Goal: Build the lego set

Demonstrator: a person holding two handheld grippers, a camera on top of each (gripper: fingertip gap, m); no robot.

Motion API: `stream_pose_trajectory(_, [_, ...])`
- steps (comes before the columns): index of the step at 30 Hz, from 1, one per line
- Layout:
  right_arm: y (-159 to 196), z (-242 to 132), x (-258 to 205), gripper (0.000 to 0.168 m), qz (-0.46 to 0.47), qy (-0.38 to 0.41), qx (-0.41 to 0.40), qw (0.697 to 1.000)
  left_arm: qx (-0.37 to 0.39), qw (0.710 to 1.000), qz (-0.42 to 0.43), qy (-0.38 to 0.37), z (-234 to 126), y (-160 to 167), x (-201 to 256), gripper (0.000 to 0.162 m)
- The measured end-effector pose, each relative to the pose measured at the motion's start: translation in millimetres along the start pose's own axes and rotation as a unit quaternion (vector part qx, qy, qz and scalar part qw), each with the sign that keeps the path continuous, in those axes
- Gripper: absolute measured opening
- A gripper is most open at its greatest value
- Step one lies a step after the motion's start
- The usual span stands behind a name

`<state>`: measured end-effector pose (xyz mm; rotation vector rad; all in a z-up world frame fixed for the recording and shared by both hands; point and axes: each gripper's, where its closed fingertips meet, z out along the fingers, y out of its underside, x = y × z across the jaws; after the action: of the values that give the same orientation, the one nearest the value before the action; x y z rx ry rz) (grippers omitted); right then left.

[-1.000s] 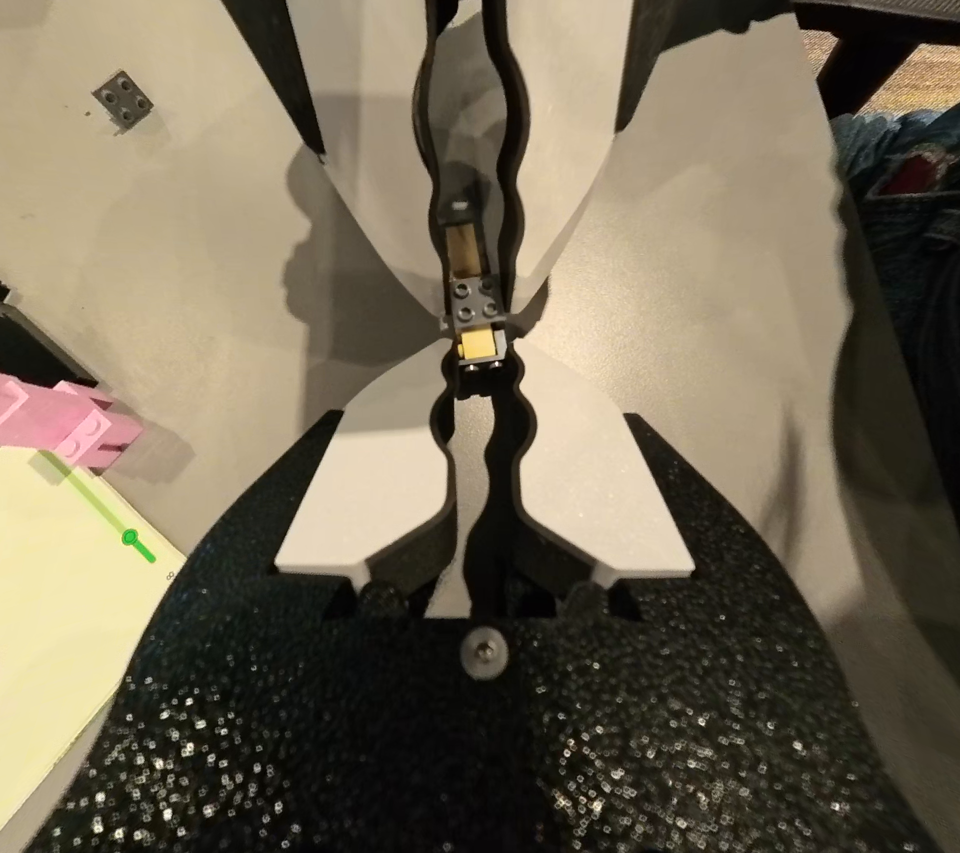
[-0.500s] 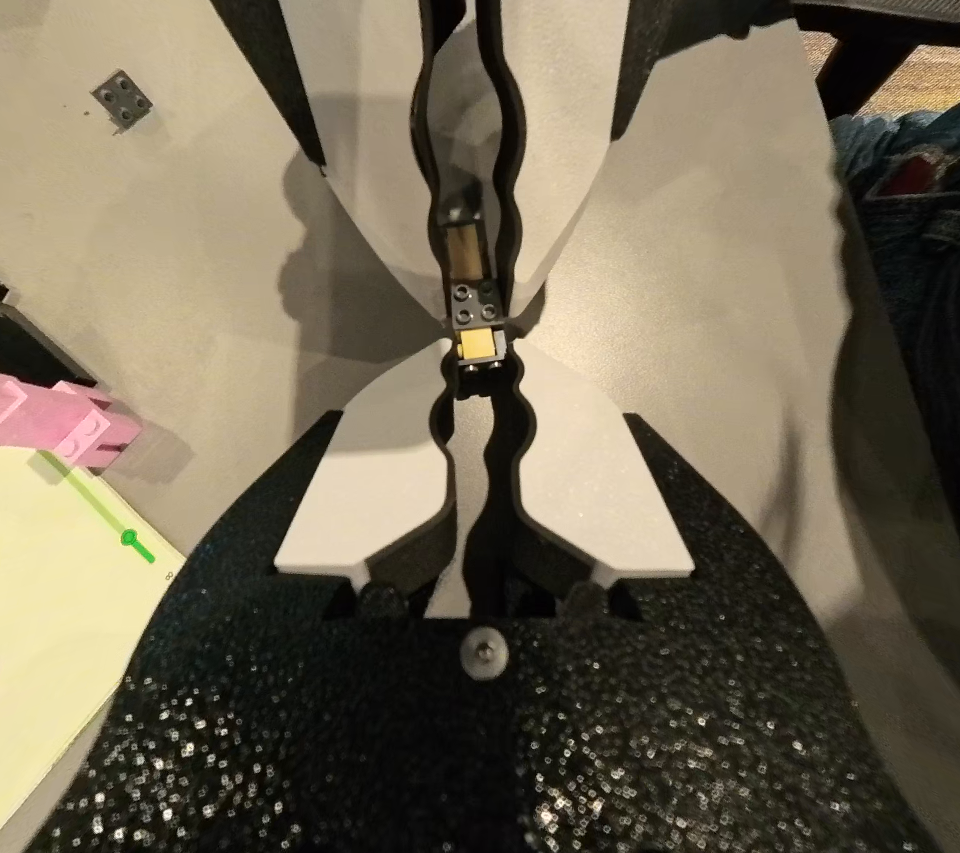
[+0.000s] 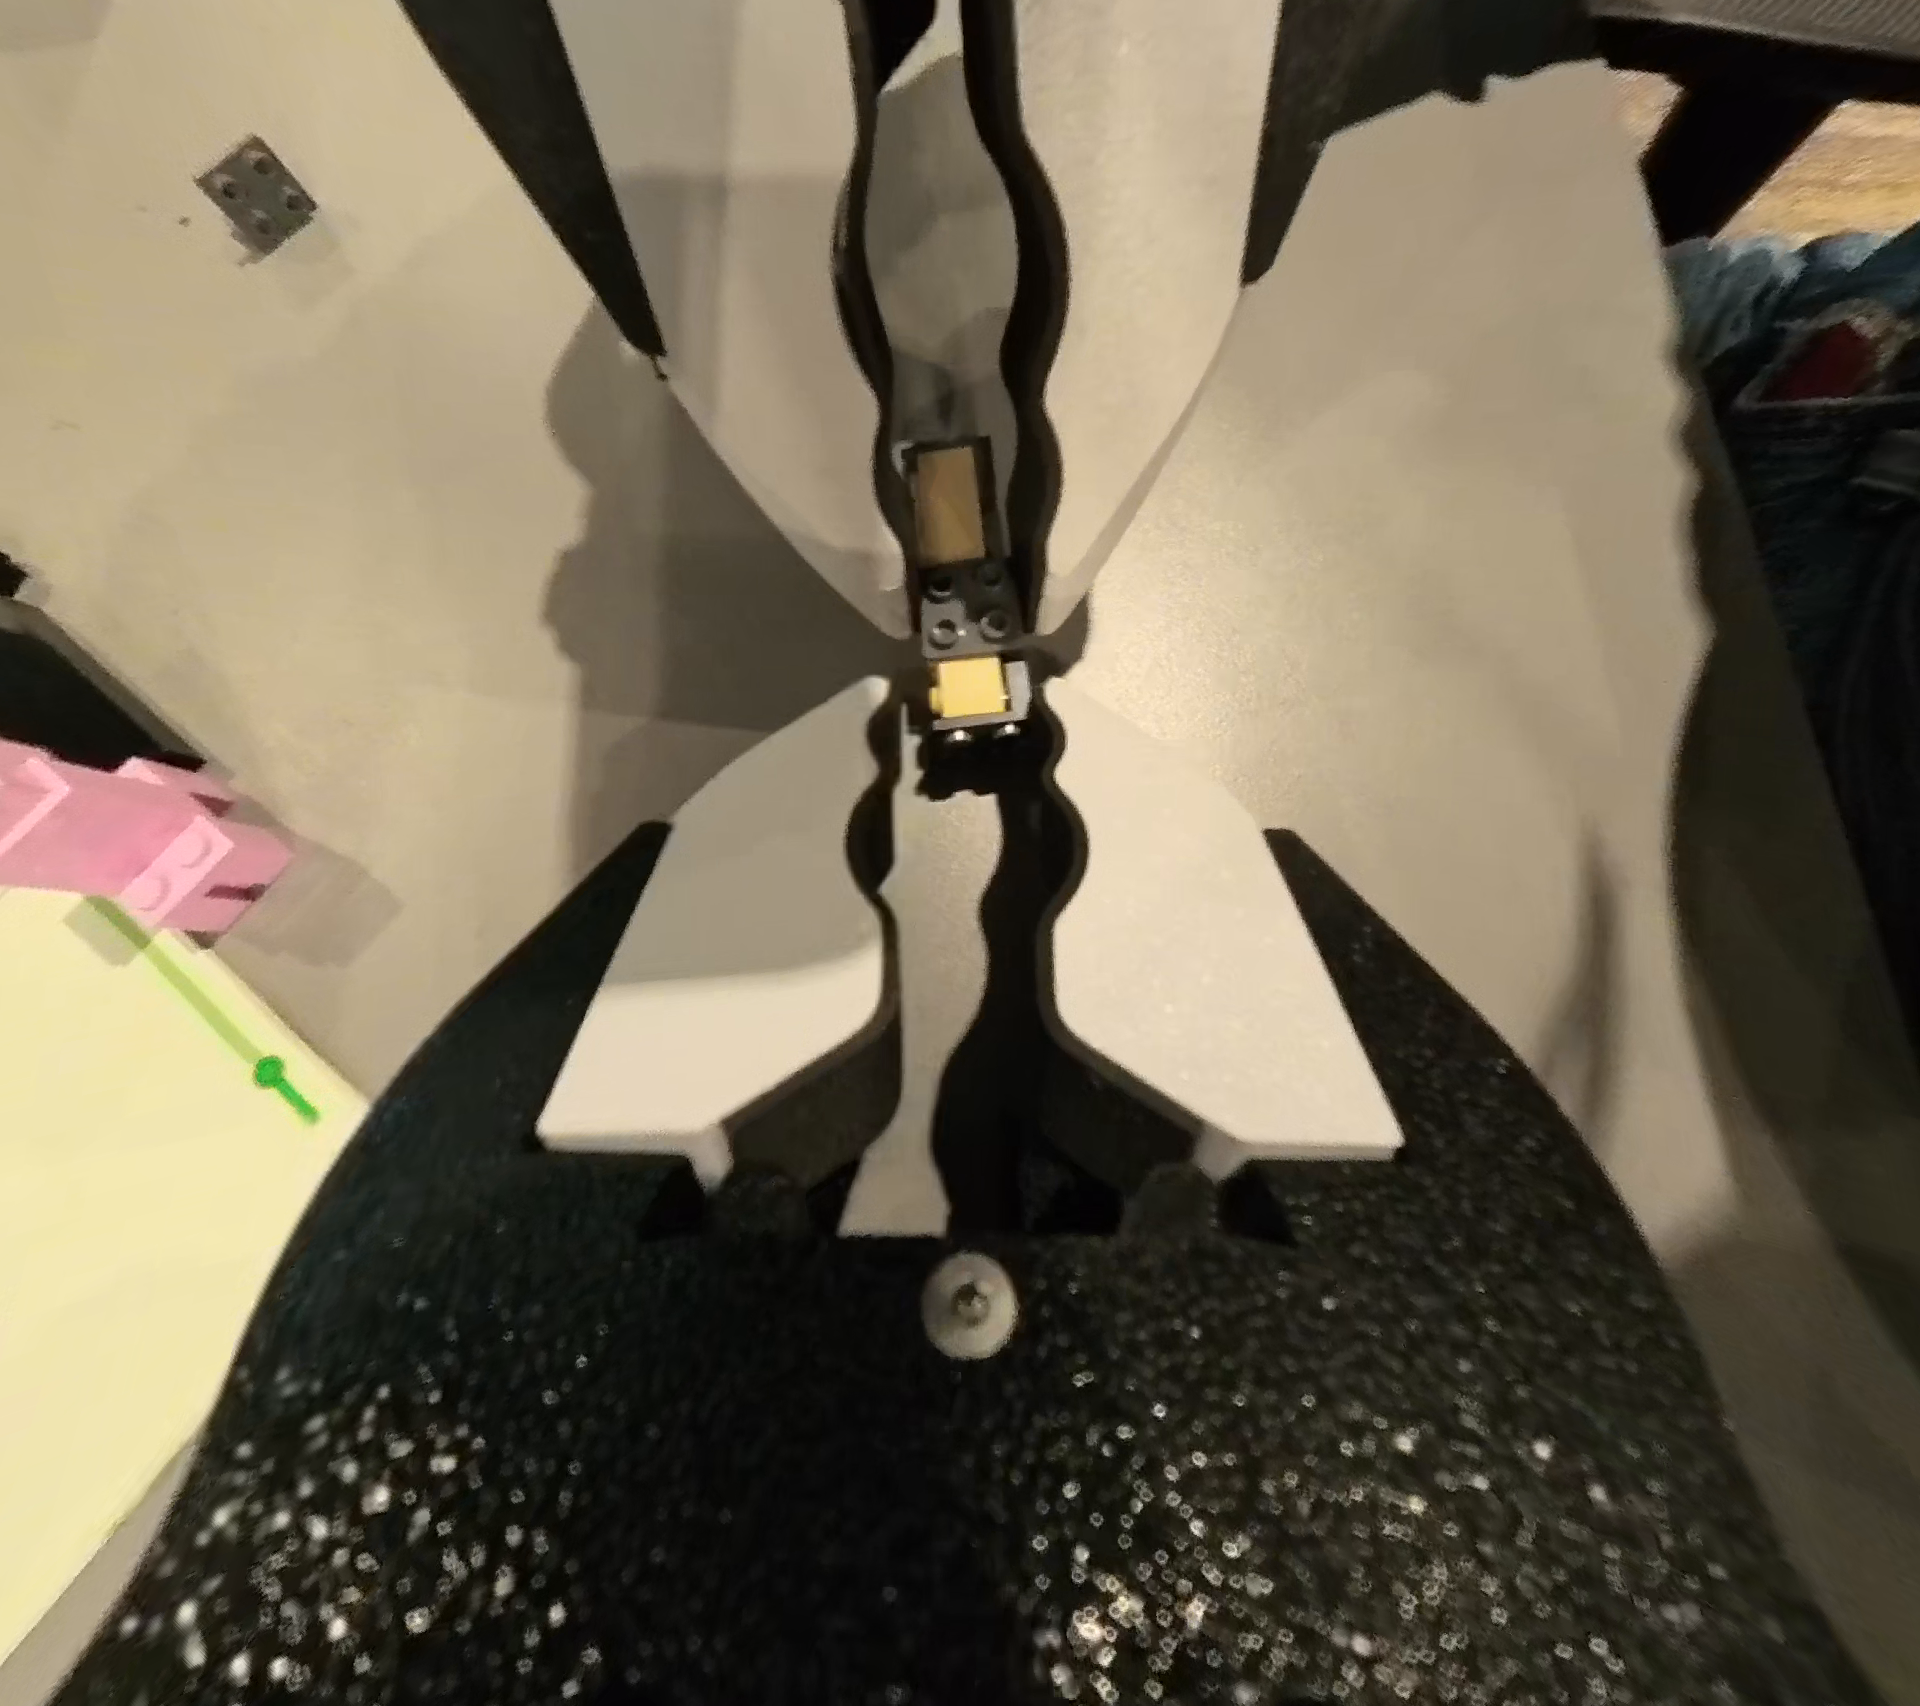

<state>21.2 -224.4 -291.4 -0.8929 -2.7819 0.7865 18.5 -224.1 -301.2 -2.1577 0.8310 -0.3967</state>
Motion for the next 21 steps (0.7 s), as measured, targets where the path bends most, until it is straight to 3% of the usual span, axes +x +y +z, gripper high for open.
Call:
stream_pose_trajectory(1, [-0.2,0.1,-0.4,0.016,-0.005,-0.001,0.002,1.000,0.000,1.000,0.005,-0.004,-0.2,0.0,-0.9,0.024])
stream_pose_trajectory(8, [-2.0,1.1,-4.1,0.016,-0.051,-0.020,0.024,0.998,0.000,0.999,0.035,0.018,-0.5,0.5,5.3,0.016])
stream_pose_trajectory(21, [-3.7,2.3,-2.0,0.016,-0.009,0.000,0.016,1.000,-0.001,1.000,0.018,0.021,-0.6,0.7,4.3,0.021])
